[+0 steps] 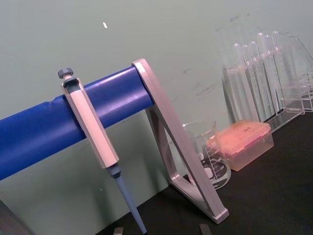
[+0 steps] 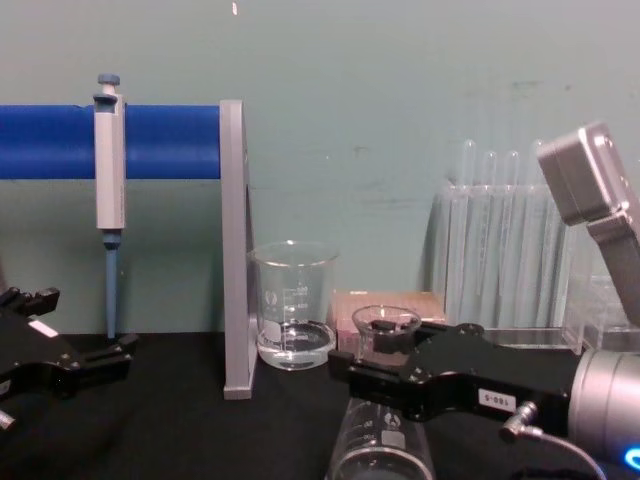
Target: Grasp the erlenmeyer flask with one hand, shake it three times, then place it back.
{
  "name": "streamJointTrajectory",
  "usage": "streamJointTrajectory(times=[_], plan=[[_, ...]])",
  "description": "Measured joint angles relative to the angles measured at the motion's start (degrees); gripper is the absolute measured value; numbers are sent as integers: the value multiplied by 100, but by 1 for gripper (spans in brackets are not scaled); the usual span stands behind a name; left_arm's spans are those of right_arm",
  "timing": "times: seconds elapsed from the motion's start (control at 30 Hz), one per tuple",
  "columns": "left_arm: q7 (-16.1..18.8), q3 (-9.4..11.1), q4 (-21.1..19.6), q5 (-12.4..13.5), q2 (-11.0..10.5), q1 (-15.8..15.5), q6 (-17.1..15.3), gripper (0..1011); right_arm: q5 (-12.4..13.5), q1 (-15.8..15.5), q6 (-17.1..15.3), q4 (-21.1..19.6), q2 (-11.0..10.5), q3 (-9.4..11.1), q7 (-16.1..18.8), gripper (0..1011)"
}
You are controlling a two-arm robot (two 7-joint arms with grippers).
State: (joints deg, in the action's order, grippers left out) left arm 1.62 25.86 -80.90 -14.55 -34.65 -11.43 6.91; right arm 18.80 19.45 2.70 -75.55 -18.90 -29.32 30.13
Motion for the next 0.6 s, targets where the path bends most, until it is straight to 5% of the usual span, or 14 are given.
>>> streamJointTrajectory(times=[0.2,0.6], plan=[[0,0,0,0,0,0,0,1001,4,0,-1,-2,0,0,0,457],[0,0,0,0,0,0,0,1001,9,-1,-2,-2,1,3,0,448]])
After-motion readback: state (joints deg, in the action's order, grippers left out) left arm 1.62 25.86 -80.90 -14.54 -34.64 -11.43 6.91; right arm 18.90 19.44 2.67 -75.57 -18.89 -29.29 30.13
